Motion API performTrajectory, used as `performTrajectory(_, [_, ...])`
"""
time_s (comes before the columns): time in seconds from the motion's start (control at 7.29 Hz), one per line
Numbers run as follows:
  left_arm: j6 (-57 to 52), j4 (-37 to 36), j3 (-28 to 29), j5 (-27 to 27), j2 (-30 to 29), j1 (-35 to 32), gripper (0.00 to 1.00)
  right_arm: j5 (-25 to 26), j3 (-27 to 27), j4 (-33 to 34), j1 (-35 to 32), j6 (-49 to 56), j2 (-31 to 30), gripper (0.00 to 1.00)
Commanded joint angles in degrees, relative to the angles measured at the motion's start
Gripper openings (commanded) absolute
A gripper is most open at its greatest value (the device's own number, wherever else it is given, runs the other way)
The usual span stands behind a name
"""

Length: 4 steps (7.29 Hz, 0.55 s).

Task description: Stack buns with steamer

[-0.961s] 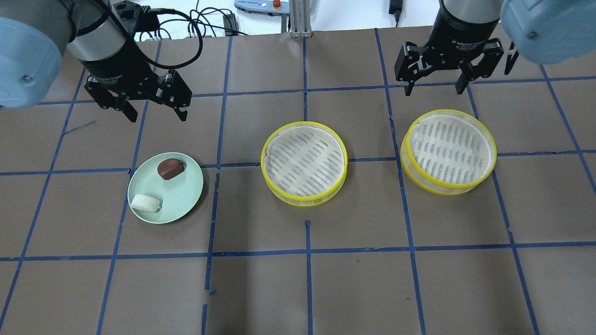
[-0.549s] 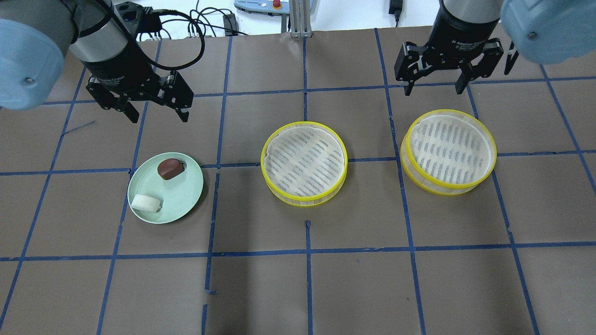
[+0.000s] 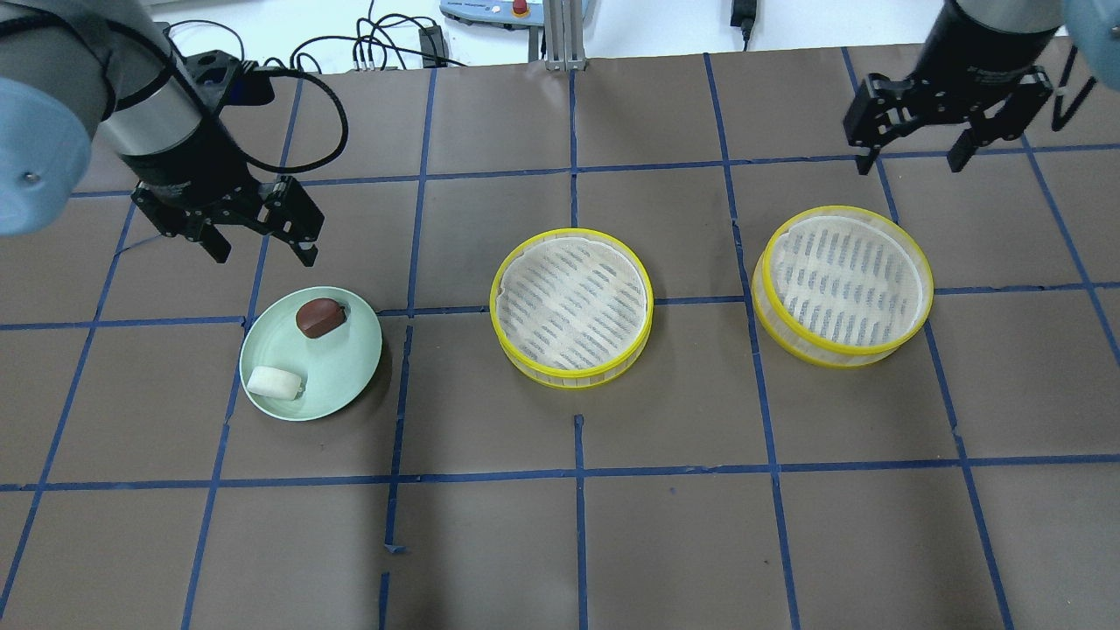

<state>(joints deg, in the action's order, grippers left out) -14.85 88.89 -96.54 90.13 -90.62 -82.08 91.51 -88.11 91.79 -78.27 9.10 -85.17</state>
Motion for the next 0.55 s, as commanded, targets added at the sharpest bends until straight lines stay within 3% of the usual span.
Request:
performTrajectory(0.0, [-6.41, -10.16, -8.54, 0.4, -0.87, 4.11, 0.99, -0.37, -11.84, 13.33, 8.55, 8.27, 0.09, 0.86])
performTrajectory(0.27, [-6.77, -14.25, -13.13, 0.84, -3.49, 4.73, 0.98, -0.63, -19.79, 31.34, 9.88, 10.31, 7.07, 0.86])
performTrajectory(0.41, [-6.68, -14.96, -14.02, 1.97, -6.56, 4.82, 0.97, -1.07, -21.3, 36.39, 11.54, 11.11, 11.03, 0.86])
